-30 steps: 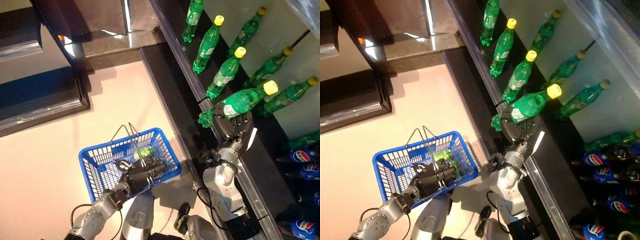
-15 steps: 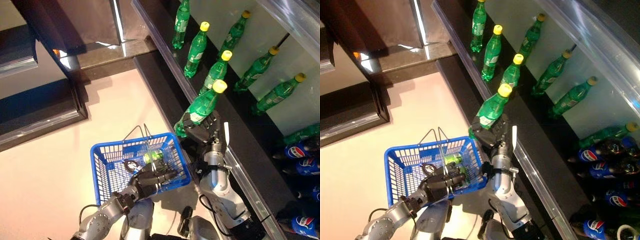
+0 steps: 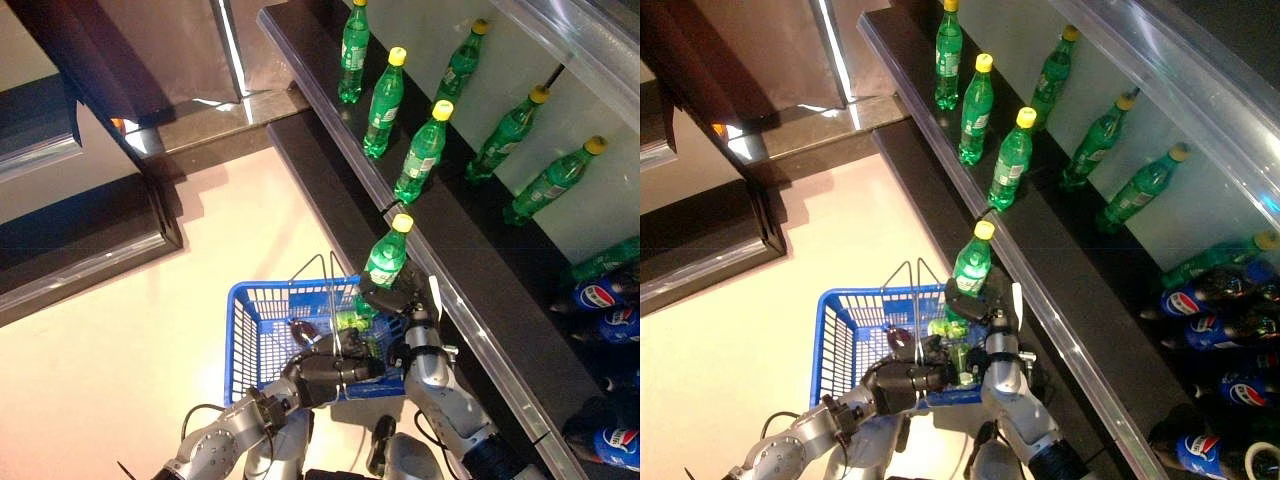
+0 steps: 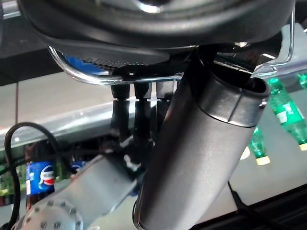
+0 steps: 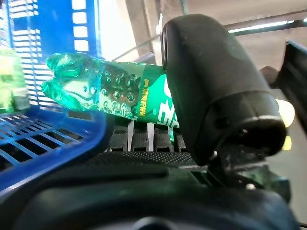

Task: Pick up the drink and place into the basket.

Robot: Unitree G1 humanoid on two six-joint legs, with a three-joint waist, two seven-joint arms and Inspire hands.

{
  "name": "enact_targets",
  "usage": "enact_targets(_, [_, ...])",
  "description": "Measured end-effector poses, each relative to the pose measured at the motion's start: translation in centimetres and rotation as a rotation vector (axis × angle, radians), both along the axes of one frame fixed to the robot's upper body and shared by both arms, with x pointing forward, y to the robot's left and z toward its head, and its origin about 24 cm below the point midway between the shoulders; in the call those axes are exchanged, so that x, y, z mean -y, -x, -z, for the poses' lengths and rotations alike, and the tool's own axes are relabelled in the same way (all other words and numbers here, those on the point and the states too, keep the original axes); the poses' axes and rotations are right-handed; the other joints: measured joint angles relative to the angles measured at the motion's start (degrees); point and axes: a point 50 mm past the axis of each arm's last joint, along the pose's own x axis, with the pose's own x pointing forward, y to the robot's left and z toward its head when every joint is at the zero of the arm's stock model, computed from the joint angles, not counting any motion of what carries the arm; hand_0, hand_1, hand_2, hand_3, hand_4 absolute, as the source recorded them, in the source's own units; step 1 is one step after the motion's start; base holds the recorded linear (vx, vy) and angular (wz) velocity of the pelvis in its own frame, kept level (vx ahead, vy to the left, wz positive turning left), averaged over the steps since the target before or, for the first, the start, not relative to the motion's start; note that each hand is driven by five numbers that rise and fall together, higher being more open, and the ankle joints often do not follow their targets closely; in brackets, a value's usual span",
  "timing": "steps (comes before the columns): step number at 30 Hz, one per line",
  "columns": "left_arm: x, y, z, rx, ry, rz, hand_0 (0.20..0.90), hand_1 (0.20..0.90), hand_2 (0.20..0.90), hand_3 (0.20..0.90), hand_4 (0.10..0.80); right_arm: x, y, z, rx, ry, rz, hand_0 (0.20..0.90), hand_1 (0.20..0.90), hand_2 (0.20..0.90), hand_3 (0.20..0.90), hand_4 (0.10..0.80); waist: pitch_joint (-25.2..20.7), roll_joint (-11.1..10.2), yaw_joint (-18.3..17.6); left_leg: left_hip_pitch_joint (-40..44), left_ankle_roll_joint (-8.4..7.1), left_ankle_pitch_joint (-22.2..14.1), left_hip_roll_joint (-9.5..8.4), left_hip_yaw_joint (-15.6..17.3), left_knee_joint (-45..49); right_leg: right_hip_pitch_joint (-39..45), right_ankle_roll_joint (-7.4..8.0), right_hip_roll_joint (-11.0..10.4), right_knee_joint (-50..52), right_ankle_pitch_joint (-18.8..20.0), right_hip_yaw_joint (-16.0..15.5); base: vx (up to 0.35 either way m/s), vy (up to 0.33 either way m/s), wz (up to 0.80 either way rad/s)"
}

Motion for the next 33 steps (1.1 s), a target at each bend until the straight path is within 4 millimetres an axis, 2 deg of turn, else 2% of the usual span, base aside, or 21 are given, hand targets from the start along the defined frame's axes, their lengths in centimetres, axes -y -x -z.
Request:
enact_targets(9, [0.1,-0.6,-1.1,0.070,0.040,0.005,0.300,0.300,0.300,0.200,0.100,0.5,0.6,3.4,-0.117,0.040,0.001,0.300,0.300,0.300,0.200,0.100,-0.1,0.5,0.3,-2.1,0.08,0.3,-0.35,-0.2,-0.3,-2.8,0.09,-0.5,1.4,-0.8,0.0,-0.096,-0.007,0.01])
enact_targets(16, [0.0,-0.8,-1.4,0.067,0.068,0.001,0.300,0.300,0.300,0.200,0.100,0.3,0.3,4.2,-0.138,-0.011,-0.039,0.300,0.300,0.300,0.200,0.100,-0.1,0.5,0.4,-3.2,-0.07,0.4,-0.36,-0.5,-0.3,-4.0,0.00,-0.5,2.1,-1.3,-0.2,-0.033,-0.041,0.02])
enact_targets(20, [0.1,-0.9,-1.4,0.069,0.068,0.006,0.300,0.300,0.300,0.200,0.100,-0.6,0.3,5.0,-0.183,-0.048,-0.133,0.300,0.300,0.300,0.200,0.100,-0.1,0.5,0.7,-3.7,-0.09,0.4,-0.45,-1.2,-0.1,-4.0,-0.07,-0.5,2.1,-1.4,-1.1,0.002,-0.054,0.09])
enact_targets(28, [0.6,-1.0,-1.5,0.054,0.061,0.056,0.300,0.300,0.300,0.200,0.100,-3.3,0.9,6.2,-0.254,0.020,-0.366,0.300,0.300,0.300,0.200,0.100,-0.1,0.5,3.8,-3.9,-0.13,0.6,-0.17,-2.0,0.1,-3.8,-0.39,0.0,2.1,-1.7,-1.6,0.031,-0.075,0.04])
enact_targets(33, [0.8,-1.1,-1.7,0.056,0.053,0.082,0.300,0.300,0.300,0.200,0.100,-4.0,-0.5,6.1,-0.270,0.044,-0.379,0.300,0.300,0.300,0.200,0.100,-0.1,0.5,5.0,-4.0,-0.27,0.5,-0.22,-2.4,0.6,-3.5,-0.39,0.1,2.2,-1.7,-1.8,0.039,-0.053,0.05])
